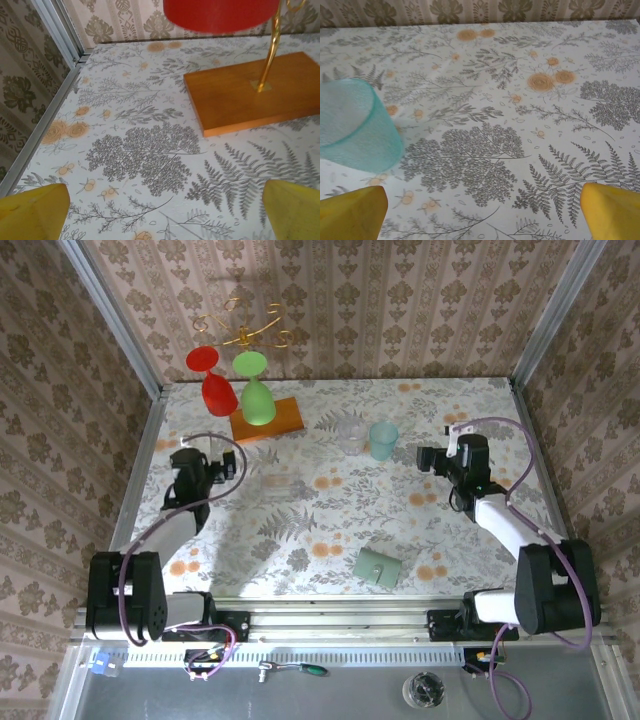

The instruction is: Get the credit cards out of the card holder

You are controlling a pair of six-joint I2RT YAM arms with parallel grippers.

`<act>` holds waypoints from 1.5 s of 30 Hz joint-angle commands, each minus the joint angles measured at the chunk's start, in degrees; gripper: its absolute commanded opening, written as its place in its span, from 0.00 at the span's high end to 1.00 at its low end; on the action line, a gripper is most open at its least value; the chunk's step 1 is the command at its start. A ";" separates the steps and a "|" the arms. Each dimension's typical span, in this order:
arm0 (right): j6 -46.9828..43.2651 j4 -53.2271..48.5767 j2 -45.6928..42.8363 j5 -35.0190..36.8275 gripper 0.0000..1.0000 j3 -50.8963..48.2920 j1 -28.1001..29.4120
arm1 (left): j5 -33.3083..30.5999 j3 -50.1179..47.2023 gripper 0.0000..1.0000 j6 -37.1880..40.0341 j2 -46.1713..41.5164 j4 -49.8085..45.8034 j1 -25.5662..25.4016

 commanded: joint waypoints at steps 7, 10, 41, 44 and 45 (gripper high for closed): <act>10.92 -27.44 -5.54 -1.07 0.01 8.25 7.21 | 7.15 10.30 0.00 -20.12 -1.50 -30.28 -0.53; 15.38 -32.77 -6.03 -1.98 0.01 10.13 10.15 | 13.33 12.43 0.00 -22.48 0.40 -35.33 -0.68; 28.47 -29.72 -3.52 -13.99 0.06 7.53 24.03 | 35.28 16.88 0.26 -31.49 18.19 -28.94 -8.06; 28.88 -29.50 -3.79 -14.33 0.06 7.62 24.08 | 34.63 17.74 0.25 -31.99 19.18 -28.58 -9.43; 28.91 -29.34 -3.90 -14.42 0.06 7.69 24.12 | 34.41 18.00 0.25 -32.03 19.43 -28.43 -9.87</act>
